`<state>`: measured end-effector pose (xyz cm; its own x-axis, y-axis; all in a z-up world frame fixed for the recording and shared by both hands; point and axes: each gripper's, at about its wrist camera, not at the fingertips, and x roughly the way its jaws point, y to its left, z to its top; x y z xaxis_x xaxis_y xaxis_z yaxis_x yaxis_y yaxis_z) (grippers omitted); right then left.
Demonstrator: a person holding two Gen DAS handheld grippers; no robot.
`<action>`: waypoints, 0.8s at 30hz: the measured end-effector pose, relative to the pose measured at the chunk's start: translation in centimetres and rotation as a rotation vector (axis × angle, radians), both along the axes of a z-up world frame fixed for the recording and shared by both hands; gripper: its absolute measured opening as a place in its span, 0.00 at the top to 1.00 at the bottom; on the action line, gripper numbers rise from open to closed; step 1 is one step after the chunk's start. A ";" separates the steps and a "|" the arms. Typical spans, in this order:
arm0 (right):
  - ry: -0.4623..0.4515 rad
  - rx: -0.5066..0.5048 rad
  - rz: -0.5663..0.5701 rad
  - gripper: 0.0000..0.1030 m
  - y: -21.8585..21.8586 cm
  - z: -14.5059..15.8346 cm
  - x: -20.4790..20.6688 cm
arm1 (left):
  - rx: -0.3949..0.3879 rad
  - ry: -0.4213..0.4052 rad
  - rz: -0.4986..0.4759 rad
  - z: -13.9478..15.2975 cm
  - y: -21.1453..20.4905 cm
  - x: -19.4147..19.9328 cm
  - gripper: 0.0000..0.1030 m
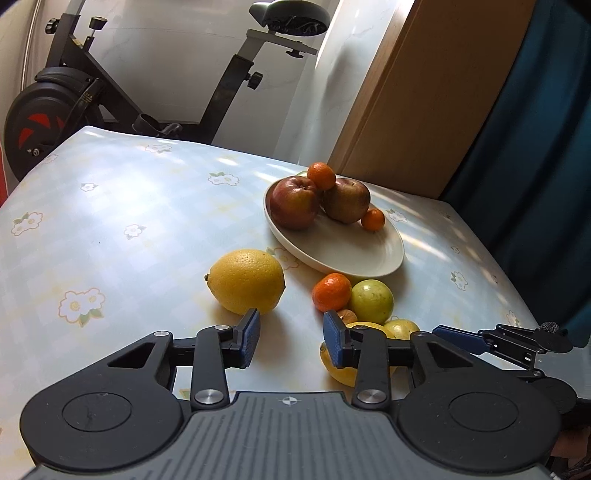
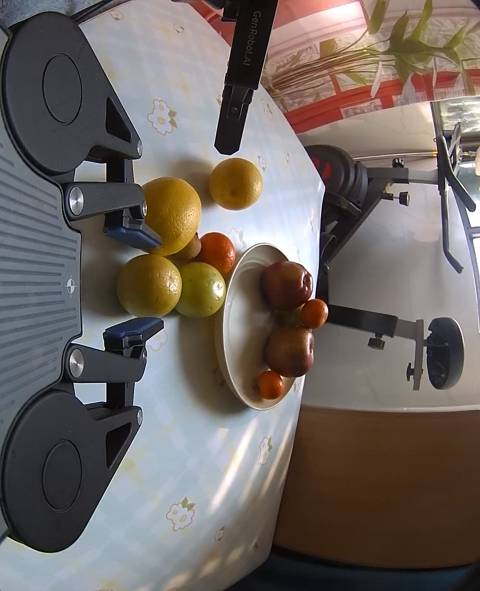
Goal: Organize fruits
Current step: 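Move both tools back toward the lemons and oranges beside the plate, then close the left tool around the large yellow orange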
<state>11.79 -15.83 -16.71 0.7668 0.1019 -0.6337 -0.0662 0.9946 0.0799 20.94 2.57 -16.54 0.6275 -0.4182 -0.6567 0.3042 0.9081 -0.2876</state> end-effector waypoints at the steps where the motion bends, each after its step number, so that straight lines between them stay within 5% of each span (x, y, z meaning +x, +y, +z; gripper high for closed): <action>1: 0.007 0.002 0.002 0.63 0.1 -0.1 -0.1 | -0.004 0.007 -0.006 -0.3 -0.1 0.1 0.62; 12: 0.089 0.024 0.074 0.63 1.6 -2.1 -0.3 | -0.199 0.164 -0.033 -3.3 -0.6 2.8 0.63; 24: 0.095 0.035 0.118 0.63 2.1 -2.4 0.5 | -0.313 0.196 -0.114 -3.8 -1.0 2.6 0.71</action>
<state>12.25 -13.76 -19.14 0.6853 0.2106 -0.6972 -0.1727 0.9770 0.1254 23.51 1.57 -20.32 0.4404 -0.6771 -0.5895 0.3097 0.7309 -0.6082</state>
